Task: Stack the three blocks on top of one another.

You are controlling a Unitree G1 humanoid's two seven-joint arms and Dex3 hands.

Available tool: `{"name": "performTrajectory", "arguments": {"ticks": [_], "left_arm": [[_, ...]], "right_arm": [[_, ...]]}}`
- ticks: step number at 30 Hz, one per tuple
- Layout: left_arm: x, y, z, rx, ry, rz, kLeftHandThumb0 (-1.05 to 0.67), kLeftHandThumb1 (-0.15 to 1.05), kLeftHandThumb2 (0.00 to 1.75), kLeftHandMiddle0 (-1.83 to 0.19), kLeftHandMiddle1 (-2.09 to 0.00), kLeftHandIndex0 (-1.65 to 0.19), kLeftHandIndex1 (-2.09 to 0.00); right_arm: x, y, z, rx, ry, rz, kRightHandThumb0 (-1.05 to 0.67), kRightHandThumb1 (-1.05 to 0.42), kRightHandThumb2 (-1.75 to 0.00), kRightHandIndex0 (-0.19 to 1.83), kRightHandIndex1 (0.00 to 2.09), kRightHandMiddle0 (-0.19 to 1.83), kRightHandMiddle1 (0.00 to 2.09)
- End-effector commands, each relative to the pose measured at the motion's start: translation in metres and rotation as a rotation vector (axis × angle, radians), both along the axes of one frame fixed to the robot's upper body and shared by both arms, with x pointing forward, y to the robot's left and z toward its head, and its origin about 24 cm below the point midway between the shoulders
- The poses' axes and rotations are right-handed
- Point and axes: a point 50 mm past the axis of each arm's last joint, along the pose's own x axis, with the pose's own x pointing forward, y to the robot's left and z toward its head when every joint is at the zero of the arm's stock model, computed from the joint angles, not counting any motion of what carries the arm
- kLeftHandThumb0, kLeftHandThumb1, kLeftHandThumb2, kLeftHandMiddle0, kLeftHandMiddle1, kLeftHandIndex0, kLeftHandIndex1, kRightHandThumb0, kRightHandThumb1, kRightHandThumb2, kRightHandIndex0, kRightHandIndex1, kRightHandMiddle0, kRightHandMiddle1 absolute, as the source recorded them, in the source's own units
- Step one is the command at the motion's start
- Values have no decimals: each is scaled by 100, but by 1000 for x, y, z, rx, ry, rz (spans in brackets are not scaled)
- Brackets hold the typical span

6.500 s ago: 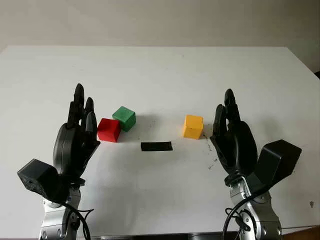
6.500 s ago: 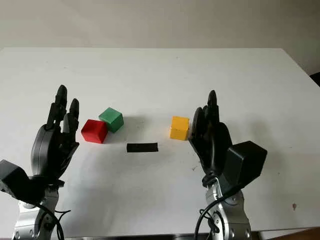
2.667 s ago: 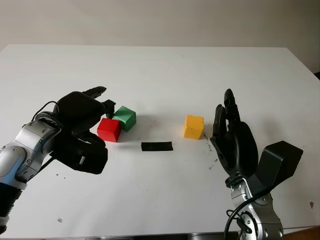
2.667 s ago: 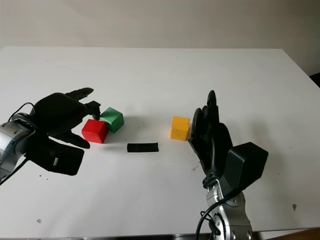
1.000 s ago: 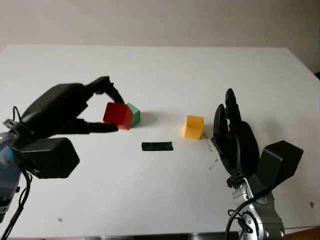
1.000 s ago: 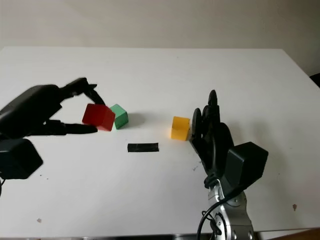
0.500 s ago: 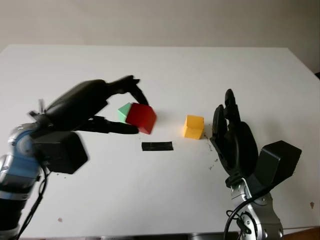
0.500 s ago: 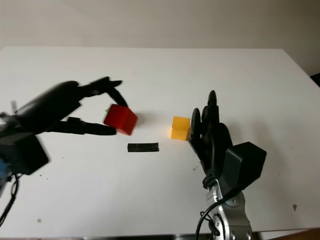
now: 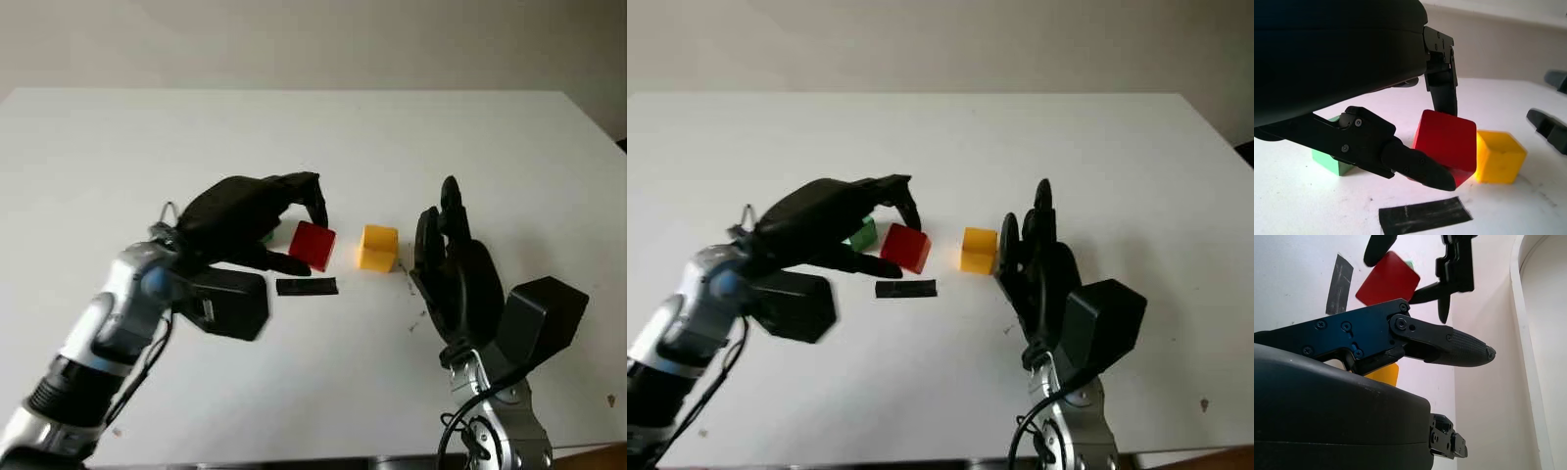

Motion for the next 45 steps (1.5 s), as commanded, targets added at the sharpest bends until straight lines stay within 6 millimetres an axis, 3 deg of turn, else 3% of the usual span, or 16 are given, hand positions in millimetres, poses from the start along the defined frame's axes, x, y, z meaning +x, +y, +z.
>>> {"name": "performTrajectory", "arguments": {"ticks": [1,8,20,21,24,29,30,32,33,36,38,41,43,45], "left_arm": [[-3,-6,7,-6,-38,-11,-34,105,8,-17,-5,-13,-163],[-6,-6,5,38,0,9,-33,105,13,-17,-6,-9,-177],[-8,0,4,100,66,64,-29,105,12,-24,-6,-24,-160],[-8,0,4,102,68,65,-28,105,13,-25,-6,-19,-179],[-8,2,4,111,72,70,-27,105,18,-26,-6,-20,-200],[-8,5,4,106,105,76,-28,105,21,-27,-6,-35,-209],[-8,5,3,106,118,78,-28,105,20,-27,-6,-39,-209],[-8,5,2,106,131,80,-29,105,20,-26,-5,-30,-208],[-8,5,1,105,132,80,-30,105,19,-26,-5,-28,-193],[-7,4,-2,105,131,78,-31,105,15,-26,-5,-26,-184],[-6,4,-4,100,142,84,-32,105,14,-26,-5,-27,-192],[-4,4,-8,103,162,91,-33,105,12,-24,-5,-26,-168],[-3,4,-9,110,172,90,-33,105,15,-23,-5,-25,-178],[-3,4,-10,113,186,91,-34,105,16,-21,-5,-22,-171]], "right_arm": [[-2,0,3,-1,-16,-6,-66,-105,-62,-19,0,-19,0],[-2,1,4,-9,-14,-5,-67,-105,-60,-19,0,-19,0],[-2,1,4,-8,-6,-9,-66,-105,-60,-19,0,-19,0],[-2,1,4,-9,-8,-9,-66,-105,-60,-19,0,-19,0],[-3,1,4,-13,-6,-9,-66,-105,-61,-19,0,-19,0],[-3,2,4,-12,-6,-6,-67,-105,-61,-19,0,-19,0],[-3,2,4,-12,-5,-5,-66,-105,-61,-19,0,-19,0],[-3,2,4,-6,-6,-7,-66,-105,-61,-19,0,-19,0],[-4,3,4,-5,-7,-7,-65,-105,-61,-19,0,-19,0],[-4,2,4,0,-10,-6,-65,-105,-61,-19,0,-19,0],[-5,2,4,-2,-8,-9,-65,-105,-61,-19,0,-19,0],[-5,1,4,-9,-7,-10,-65,-105,-61,-19,0,-19,0],[-5,1,4,-10,-3,-8,-65,-105,-61,-19,0,-19,0],[-6,1,4,-9,0,-6,-66,-105,-61,-19,0,-19,0]]}}
